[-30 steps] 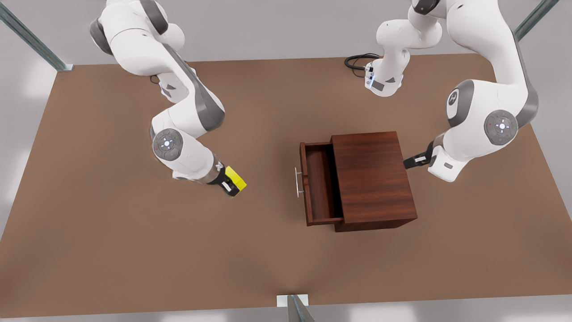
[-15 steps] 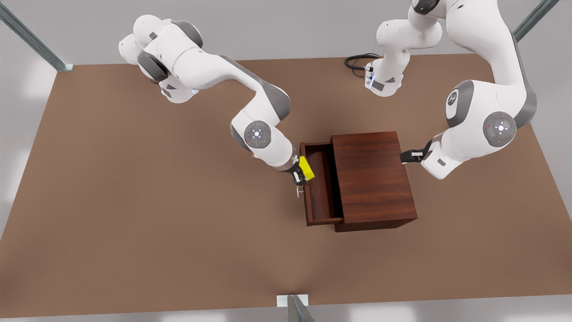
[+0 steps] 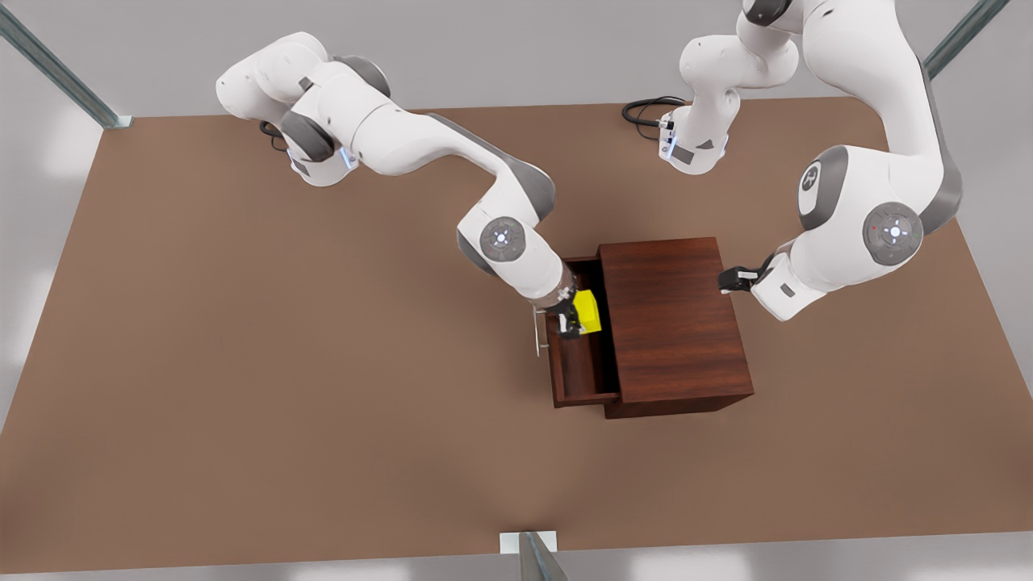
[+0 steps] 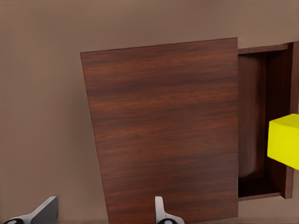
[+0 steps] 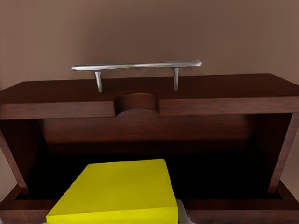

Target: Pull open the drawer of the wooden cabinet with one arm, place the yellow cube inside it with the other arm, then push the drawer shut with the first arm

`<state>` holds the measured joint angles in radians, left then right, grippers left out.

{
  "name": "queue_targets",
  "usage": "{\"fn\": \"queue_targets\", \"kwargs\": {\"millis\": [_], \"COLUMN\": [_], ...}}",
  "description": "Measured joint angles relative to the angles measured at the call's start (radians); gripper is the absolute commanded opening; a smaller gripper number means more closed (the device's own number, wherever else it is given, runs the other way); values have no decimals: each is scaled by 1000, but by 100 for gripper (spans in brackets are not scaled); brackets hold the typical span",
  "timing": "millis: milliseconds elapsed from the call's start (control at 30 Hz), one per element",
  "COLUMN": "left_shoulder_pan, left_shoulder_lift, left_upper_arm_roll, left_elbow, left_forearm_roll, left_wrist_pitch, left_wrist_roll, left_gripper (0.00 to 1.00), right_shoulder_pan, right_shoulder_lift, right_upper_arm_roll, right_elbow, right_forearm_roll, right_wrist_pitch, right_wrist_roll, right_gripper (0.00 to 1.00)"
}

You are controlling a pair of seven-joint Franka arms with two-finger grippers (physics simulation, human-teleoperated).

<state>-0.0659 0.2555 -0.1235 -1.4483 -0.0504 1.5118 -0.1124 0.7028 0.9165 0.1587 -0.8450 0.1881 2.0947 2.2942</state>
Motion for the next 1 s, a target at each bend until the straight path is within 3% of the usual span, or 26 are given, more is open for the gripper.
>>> {"fn": "queue_targets", "kwargs": {"millis": [233, 267, 433, 533, 567, 600, 667, 700, 733, 767, 800, 833, 867, 900, 933, 967, 1000], "left_shoulder_pan": [-26, -30, -71, -195, -257, -331, -505, -579, -639, -648, -628, -628, -652, -678, -691, -703, -713], "left_shoulder_lift": [2, 2, 11, 72, 86, 103, 183, 267, 322, 340, 340, 347, 368, 388, 399, 411, 419], "left_upper_arm_roll": [-2, -2, -2, -1, -2, -2, -1, 2, 2, 0, 0, 1, 1, 0, 0, 0, 9], "left_elbow": [-4, -6, 7, 137, 167, 196, 272, 353, 396, 415, 423, 428, 430, 431, 431, 428, 420], "left_forearm_roll": [1, 1, 2, 21, 25, 32, 71, 98, 141, 148, 135, 126, 134, 142, 146, 140, 135], "left_wrist_pitch": [7, 8, 12, 13, 13, 21, 63, 86, 106, 123, 127, 132, 145, 164, 181, 195, 206], "left_wrist_roll": [9, 8, -7, -45, -65, -95, -179, -229, -279, -326, -365, -408, -463, -527, -598, -671, -748], "left_gripper": [100, 100, 100, 100, 100, 100, 100, 100, 100, 100, 100, 100, 20, 0, 0, 0, 0], "right_shoulder_pan": [28, 31, 31, -71, -167, -324, -671, -797, -866, -870, -795, -672, -602, -576, -583, -635, -725], "right_shoulder_lift": [45, 48, 44, -71, -124, -160, -179, -235, -318, -374, -413, -454, -521, -577, -607, -617, -607], "right_upper_arm_roll": [-34, -36, -42, -35, 0, 114, 424, 477, 434, 337, 155, -86, -226, -298, -319, -270, -168], "right_elbow": [5, 5, 5, 3, 0, -3, -14, -97, -212, -284, -329, -391, -500, -586, -627, -638, -618], "right_forearm_roll": [-1, 0, 3, 0, -2, -31, -180, -242, -286, -311, -304, -282, -265, -254, -252, -258, -271], "right_wrist_pitch": [32, 36, 42, -44, -93, -148, -277, -329, -364, -396, -424, -445, -450, -449, -449, -451, -460], "right_wrist_roll": [87, 95, 130, 131, 121, 104, 46, -7, -82, -170, -267, -372, -473, -569, -657, -739, -816], "right_gripper": [70, 100, 100, 100, 100, 100, 100, 100, 100, 100, 100, 100, 100, 100, 100, 100, 100]}}
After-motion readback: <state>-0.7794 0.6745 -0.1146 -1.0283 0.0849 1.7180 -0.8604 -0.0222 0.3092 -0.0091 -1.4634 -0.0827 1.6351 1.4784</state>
